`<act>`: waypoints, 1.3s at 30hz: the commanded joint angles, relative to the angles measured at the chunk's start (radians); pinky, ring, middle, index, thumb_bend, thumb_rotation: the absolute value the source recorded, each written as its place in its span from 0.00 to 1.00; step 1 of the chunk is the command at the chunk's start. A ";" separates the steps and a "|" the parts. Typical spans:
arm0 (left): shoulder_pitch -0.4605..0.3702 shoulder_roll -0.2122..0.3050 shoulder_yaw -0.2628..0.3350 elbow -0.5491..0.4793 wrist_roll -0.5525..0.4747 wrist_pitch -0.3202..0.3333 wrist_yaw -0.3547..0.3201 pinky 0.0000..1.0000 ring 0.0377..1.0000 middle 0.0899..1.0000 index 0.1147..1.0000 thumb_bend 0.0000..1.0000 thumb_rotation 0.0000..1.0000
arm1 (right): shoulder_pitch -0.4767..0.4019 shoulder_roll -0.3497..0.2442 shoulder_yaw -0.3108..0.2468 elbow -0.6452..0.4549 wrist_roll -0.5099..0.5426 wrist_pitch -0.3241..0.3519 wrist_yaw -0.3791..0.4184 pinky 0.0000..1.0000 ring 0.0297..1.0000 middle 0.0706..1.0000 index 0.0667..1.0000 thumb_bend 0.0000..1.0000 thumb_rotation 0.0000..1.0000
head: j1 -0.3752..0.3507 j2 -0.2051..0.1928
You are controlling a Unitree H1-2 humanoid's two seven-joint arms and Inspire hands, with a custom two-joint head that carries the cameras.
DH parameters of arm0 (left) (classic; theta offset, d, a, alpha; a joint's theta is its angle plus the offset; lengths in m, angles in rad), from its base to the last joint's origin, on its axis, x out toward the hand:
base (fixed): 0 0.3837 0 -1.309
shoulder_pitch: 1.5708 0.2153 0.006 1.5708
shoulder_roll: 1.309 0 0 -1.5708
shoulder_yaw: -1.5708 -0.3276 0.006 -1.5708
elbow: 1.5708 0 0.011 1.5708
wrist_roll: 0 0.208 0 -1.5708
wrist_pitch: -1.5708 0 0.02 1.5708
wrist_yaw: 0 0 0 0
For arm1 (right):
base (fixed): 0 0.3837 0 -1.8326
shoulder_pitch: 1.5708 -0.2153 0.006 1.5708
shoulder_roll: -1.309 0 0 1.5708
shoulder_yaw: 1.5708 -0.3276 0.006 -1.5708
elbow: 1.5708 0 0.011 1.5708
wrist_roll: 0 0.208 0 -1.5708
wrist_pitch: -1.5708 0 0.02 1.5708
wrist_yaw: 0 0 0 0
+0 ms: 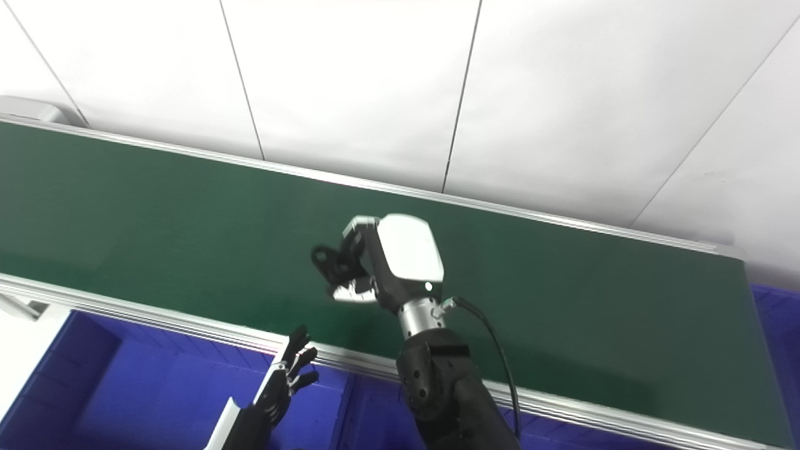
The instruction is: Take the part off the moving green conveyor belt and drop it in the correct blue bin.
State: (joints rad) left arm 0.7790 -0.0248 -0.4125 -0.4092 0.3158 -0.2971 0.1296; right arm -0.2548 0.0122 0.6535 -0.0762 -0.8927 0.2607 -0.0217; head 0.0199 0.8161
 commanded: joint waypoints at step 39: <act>-0.095 0.063 0.149 -0.173 -0.340 0.193 -0.132 1.00 1.00 1.00 1.00 0.81 0.91 | 0.669 -0.162 -0.208 -0.494 -0.375 -0.011 0.430 0.18 0.24 0.43 0.45 0.52 0.00 | -0.331 0.159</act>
State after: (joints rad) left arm 0.6801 0.0312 -0.2635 -0.5479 -0.0121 -0.0969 0.0098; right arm 0.4298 -0.1655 0.4553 -0.5507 -1.2442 0.2343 0.3899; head -0.3114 0.9756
